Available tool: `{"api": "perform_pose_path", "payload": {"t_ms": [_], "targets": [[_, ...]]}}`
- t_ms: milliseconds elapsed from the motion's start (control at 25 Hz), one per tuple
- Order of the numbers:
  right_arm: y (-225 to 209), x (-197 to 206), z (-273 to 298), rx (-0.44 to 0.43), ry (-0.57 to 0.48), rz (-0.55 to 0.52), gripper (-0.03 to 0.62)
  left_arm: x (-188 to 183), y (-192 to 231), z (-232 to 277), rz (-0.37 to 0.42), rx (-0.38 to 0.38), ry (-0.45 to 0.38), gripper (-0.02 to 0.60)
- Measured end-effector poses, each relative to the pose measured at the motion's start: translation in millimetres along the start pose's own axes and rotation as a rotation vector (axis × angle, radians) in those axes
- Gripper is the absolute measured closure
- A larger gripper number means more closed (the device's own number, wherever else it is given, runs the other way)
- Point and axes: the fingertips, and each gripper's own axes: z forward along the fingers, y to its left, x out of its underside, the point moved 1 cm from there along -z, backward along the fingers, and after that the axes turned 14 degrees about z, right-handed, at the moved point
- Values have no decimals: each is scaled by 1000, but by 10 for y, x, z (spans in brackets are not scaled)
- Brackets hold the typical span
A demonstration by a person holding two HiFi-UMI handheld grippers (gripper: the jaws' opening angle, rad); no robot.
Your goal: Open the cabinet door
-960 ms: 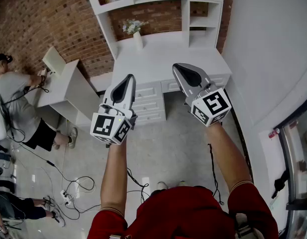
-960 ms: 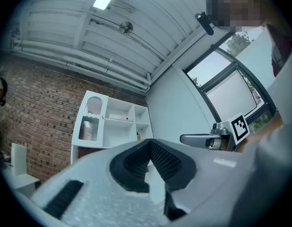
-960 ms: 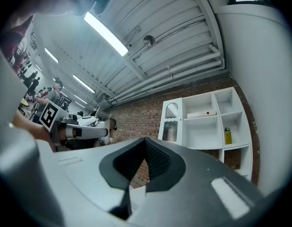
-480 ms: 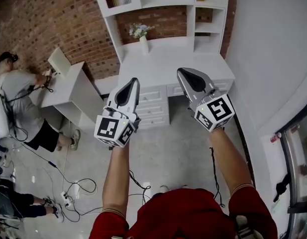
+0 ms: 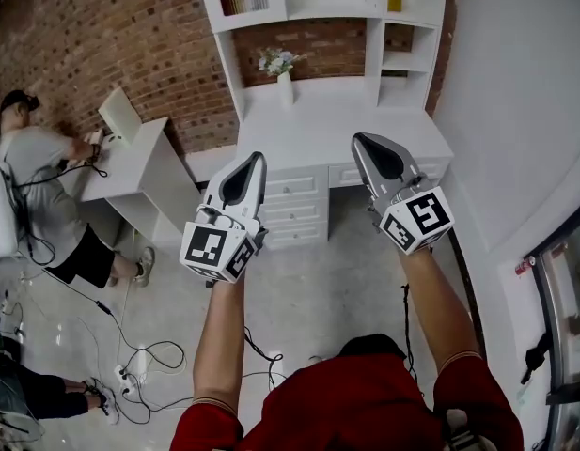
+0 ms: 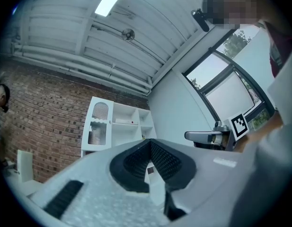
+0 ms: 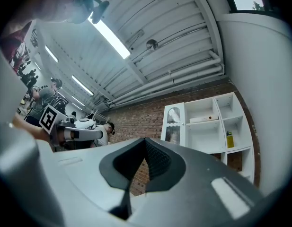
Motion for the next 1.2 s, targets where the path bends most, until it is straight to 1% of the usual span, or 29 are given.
{"api": "perform_pose_path", "payload": {"t_ms": [120,320,480,720,920,1200], "targets": [[-4,84,95,-4,15,-1,582,72,88,-12,-5,-2,8,579],[-93,158,299,-13,9,-1,582,185,263,52,-2,-12,9,580],[-380,242,488,-18,-8,14,582,368,368,319,10,-16,23,580],[-1067,442,968,-52,-34,23,582,700,689,1000,42,-39,32,580],[-1812,551,1421,-68,-42,14,582,1055,914,1795,57,-41,47,579],[-2917,666,2015,-107,-39,2,582,1458,1212,2896,77,-74,53,579]]}}
